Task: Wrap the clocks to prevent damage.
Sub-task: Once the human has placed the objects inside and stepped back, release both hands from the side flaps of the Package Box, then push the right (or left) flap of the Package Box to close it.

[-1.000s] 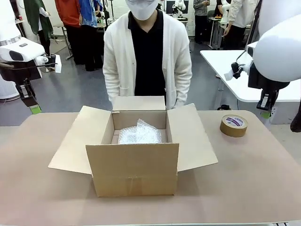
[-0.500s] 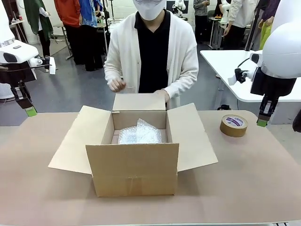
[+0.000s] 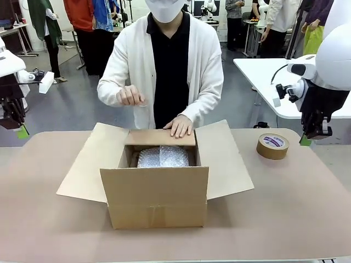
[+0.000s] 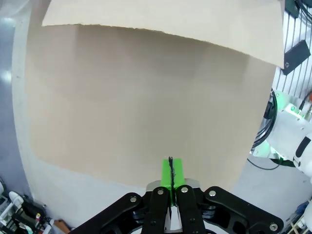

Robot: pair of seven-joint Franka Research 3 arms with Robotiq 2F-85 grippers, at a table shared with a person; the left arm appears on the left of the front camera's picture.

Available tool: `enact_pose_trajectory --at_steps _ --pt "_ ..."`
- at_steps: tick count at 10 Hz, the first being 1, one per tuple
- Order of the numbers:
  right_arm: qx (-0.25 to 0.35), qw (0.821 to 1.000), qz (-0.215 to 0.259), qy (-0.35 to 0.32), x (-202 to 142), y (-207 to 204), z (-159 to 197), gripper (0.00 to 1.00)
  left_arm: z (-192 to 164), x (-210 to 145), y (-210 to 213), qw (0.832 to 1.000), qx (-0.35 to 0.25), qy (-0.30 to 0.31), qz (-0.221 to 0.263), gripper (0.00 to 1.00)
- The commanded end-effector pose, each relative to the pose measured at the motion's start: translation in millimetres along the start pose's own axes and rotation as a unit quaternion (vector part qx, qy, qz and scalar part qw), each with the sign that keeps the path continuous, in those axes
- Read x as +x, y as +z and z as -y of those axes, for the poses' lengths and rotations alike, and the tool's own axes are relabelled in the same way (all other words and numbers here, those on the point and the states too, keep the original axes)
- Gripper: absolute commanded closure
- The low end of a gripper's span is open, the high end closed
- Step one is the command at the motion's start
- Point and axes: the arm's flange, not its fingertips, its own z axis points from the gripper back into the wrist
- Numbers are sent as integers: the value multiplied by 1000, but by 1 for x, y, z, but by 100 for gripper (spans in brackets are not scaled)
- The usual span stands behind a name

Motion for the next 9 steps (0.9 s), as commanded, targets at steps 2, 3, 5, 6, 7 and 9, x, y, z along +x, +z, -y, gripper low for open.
enact_pose_trajectory --at_steps 2,3,5,6,7,9 --pt "-3 999 -3 -34 4 2 -1 99 1 4 1 1000 2 12 0 100" --pt "-3 999 -3 -34 4 2 -1 99 1 4 1 1000 2 12 0 100" --pt "-3 999 -3 -34 4 2 -1 99 1 4 1 1000 2 12 0 100" --pt "-3 999 -3 -34 4 2 -1 99 1 4 1 1000 2 12 0 100" --pt "-3 999 -3 -34 4 2 -1 99 1 4 1 1000 2 12 0 100" --pt "-3 999 -3 -34 4 2 -1 99 1 4 1 1000 2 12 0 100"
